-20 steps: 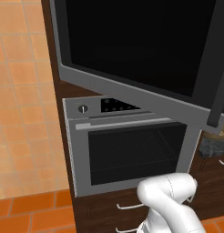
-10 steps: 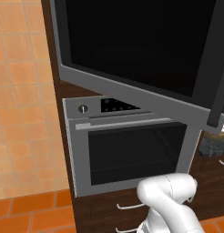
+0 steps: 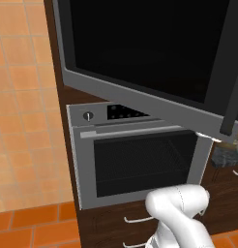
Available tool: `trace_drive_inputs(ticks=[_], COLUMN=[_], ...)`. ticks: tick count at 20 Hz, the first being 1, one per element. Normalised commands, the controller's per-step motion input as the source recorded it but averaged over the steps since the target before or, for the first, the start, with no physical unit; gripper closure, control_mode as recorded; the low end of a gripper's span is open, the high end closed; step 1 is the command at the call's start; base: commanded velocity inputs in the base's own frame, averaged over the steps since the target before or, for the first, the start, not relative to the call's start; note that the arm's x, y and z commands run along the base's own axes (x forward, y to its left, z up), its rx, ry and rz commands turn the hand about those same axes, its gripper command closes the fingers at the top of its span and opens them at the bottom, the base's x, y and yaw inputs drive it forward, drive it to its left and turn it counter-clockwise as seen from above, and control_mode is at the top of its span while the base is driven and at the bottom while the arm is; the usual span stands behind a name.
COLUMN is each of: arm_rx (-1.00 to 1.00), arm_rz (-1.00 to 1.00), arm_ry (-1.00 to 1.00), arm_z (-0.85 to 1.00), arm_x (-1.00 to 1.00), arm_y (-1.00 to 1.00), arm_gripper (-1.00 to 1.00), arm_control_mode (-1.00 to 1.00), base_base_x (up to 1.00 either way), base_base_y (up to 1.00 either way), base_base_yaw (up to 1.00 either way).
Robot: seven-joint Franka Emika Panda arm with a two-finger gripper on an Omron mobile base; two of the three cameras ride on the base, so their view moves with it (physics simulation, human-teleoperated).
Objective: Open the microwave, place the bowl with waffle inside the microwave, then close the microwave door and turn it on.
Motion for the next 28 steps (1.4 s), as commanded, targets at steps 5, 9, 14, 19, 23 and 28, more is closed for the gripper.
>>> trace_drive_inputs(ticks=[5, 9, 14, 19, 23, 28], arm_rx=[-0.07, -0.06, -0.04, -0.06, -0.06, -0.04], arm_rz=[0.14, 0.15, 0.15, 0.14, 0.13, 0.06], arm_ry=[-0.15, -0.19, -0.27, -0.27, -0.27, -0.27], arm_z=[0.13, 0.22, 0.30, 0.18, 0.16, 0.32], arm_x=[-0.24, -0.37, -0.63, -0.64, -0.59, -0.51], arm_y=[0.97, 0.93, 0.78, 0.80, 0.79, 0.09], arm_gripper=[-1.00, -1.00, -1.00, -1.00, -1.00, -1.00], arm_control_mode=[-1.00, -1.00, -1.00, -1.00, -1.00, -1.00], base_base_x=[0.00, 0.00, 0.00, 0.00, 0.00, 0.00], base_base_y=[0.00, 0.00, 0.00, 0.00, 0.00, 0.00], base_base_yaw=[0.00, 0.00, 0.00, 0.00, 0.00, 0.00])
